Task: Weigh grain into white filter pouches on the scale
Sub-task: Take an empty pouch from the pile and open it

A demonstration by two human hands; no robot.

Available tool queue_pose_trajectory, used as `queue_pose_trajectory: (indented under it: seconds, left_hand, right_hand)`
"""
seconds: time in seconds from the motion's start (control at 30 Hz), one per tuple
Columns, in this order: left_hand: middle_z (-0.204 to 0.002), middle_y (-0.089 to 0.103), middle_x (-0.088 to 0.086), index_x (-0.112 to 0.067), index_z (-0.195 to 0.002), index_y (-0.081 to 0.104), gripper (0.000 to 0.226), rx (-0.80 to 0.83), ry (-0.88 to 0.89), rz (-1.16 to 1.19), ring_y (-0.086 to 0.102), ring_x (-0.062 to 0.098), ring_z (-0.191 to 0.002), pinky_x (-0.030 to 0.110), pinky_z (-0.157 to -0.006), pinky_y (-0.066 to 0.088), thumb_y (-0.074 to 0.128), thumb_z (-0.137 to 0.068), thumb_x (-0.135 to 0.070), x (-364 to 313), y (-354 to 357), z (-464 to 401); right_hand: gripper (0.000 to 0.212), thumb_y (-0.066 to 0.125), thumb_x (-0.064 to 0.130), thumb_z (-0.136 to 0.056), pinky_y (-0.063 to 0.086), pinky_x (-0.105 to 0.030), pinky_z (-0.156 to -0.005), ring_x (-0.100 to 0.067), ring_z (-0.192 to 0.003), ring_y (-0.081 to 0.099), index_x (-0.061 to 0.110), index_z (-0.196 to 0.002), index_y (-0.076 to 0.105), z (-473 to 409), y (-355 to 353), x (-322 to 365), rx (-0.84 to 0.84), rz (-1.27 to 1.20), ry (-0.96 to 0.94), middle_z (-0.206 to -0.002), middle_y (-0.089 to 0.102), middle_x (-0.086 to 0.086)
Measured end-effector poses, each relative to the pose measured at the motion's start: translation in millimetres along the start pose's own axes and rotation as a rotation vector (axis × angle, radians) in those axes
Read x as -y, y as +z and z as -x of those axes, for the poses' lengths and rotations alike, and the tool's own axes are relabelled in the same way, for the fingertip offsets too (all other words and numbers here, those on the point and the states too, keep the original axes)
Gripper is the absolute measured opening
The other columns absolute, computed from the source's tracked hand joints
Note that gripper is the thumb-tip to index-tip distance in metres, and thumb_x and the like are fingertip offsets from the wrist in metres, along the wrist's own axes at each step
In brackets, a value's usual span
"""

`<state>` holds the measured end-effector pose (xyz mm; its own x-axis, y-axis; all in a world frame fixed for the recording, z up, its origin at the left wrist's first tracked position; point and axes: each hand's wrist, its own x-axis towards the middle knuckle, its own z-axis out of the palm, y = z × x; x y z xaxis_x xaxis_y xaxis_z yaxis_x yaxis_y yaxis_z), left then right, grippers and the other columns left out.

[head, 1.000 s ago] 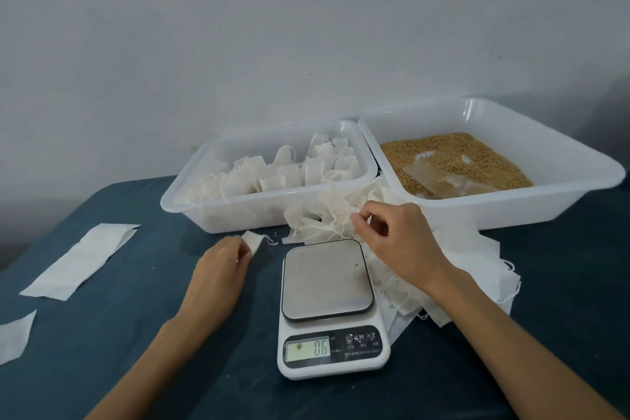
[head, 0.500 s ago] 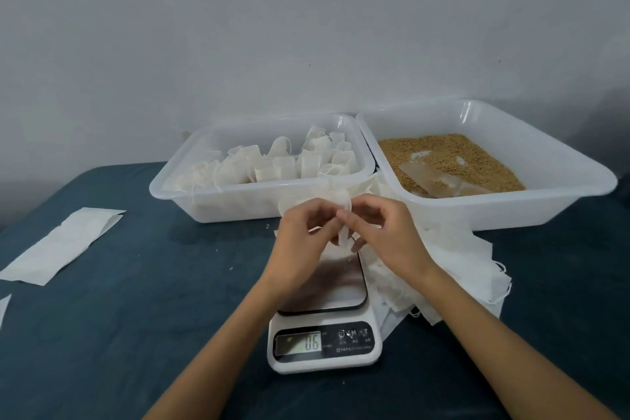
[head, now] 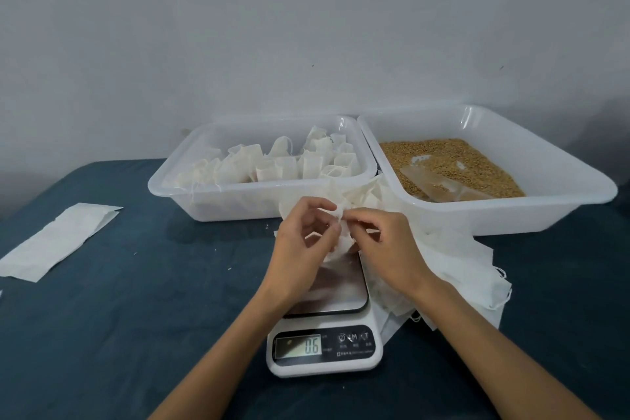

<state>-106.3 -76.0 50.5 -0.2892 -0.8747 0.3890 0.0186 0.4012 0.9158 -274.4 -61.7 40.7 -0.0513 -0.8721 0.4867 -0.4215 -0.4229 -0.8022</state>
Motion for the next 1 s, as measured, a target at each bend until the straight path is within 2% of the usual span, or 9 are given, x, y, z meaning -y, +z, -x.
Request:
queue_pose_trajectory:
  seconds: [0.17, 0.27, 0.37, 0.47, 0.57, 0.67, 0.73, 0.87, 1.0]
  left_hand:
    - [-0.095, 0.072, 0.000, -0.022, -0.112, 0.068, 0.021, 0.006, 0.046, -0.053, 0.068, 0.016, -0.090, 0.037, -0.080, 0.058, 0.071, -0.098, -0.008, -1, -2, -1]
    - [-0.122, 0.068, -0.008, -0.026, -0.124, 0.064, 0.030, -0.129, 0.003, -0.083, 0.065, 0.008, -0.111, 0.024, -0.085, 0.055, 0.074, -0.097, -0.016, -1, -7, -5]
    - [-0.127, 0.070, -0.003, -0.034, -0.139, 0.051, 0.053, -0.093, -0.179, 0.099, 0.071, 0.009, -0.110, 0.025, -0.084, 0.059, 0.076, -0.095, -0.018, -2, -10, -6]
    - [-0.103, 0.079, 0.009, -0.030, -0.131, 0.052, 0.051, -0.053, -0.168, 0.141, 0.077, 0.024, -0.093, 0.029, -0.076, 0.061, 0.074, -0.095, -0.002, 0, -10, -3]
    - [-0.083, 0.074, 0.003, -0.021, -0.110, 0.053, 0.031, -0.101, -0.059, 0.058, 0.070, 0.015, -0.077, 0.024, -0.070, 0.054, 0.070, -0.096, 0.002, 0, -10, -4]
    - [-0.068, 0.058, -0.012, -0.016, -0.090, 0.059, 0.023, -0.114, -0.019, 0.020, 0.054, 0.006, -0.066, 0.017, -0.066, 0.046, 0.071, -0.094, 0.003, 2, -11, -7]
    - [-0.068, 0.060, -0.013, -0.014, -0.088, 0.067, 0.019, -0.064, -0.020, -0.004, 0.054, 0.006, -0.065, 0.018, -0.066, 0.047, 0.071, -0.094, 0.003, 2, -10, -7]
    - [-0.081, 0.070, -0.008, -0.020, -0.095, 0.077, 0.027, -0.116, -0.022, -0.046, 0.060, 0.010, -0.070, 0.022, -0.071, 0.052, 0.066, -0.096, 0.005, 5, -10, -6]
    - [-0.086, 0.070, -0.015, -0.031, -0.099, 0.076, 0.035, -0.175, 0.020, -0.112, 0.062, 0.009, -0.077, 0.029, -0.076, 0.055, 0.065, -0.098, 0.002, 6, -13, -5]
  right_hand:
    - [0.015, 0.067, 0.027, -0.097, 0.049, -0.019, -0.072, -0.007, -0.081, 0.067, 0.018, -0.093, 0.078, -4, -9, 14, -0.004, -0.340, 0.063, -0.083, 0.074, 0.000]
    - [0.017, 0.074, 0.021, -0.092, 0.056, -0.029, -0.085, -0.021, -0.098, 0.072, 0.012, -0.105, 0.077, -6, -15, 17, 0.011, -0.508, 0.116, -0.103, 0.077, -0.007]
    - [0.019, 0.073, 0.017, -0.092, 0.056, -0.041, -0.093, -0.032, -0.104, 0.071, 0.009, -0.109, 0.076, -7, -17, 12, -0.007, -0.545, 0.187, -0.107, 0.076, -0.012]
    - [0.013, 0.075, 0.020, -0.091, 0.057, -0.031, -0.082, -0.022, -0.093, 0.072, 0.011, -0.100, 0.079, -6, -15, 10, -0.064, -0.457, 0.156, -0.102, 0.076, -0.005]
    - [0.010, 0.079, 0.025, -0.086, 0.049, -0.025, -0.071, -0.014, -0.074, 0.060, 0.015, -0.084, 0.077, -7, -15, 3, -0.195, -0.210, 0.101, -0.093, 0.067, 0.004]
    - [0.013, 0.079, 0.027, -0.087, 0.046, -0.036, -0.067, -0.025, -0.072, 0.058, 0.016, -0.081, 0.076, -8, -16, 1, -0.232, -0.208, 0.083, -0.085, 0.067, -0.005]
    - [0.012, 0.077, 0.028, -0.089, 0.049, -0.038, -0.064, -0.028, -0.072, 0.061, 0.016, -0.084, 0.077, -8, -17, 3, -0.239, -0.258, 0.083, -0.082, 0.071, -0.005]
    - [0.013, 0.077, 0.029, -0.089, 0.037, -0.023, -0.046, -0.012, -0.048, 0.044, 0.018, -0.084, 0.077, -6, -16, 3, -0.208, -0.336, 0.118, -0.063, 0.061, 0.005]
    - [0.005, 0.081, 0.018, -0.085, 0.037, -0.021, -0.045, -0.012, -0.047, 0.046, 0.016, -0.088, 0.076, -6, -14, 4, -0.230, -0.320, 0.132, -0.086, 0.069, 0.002]
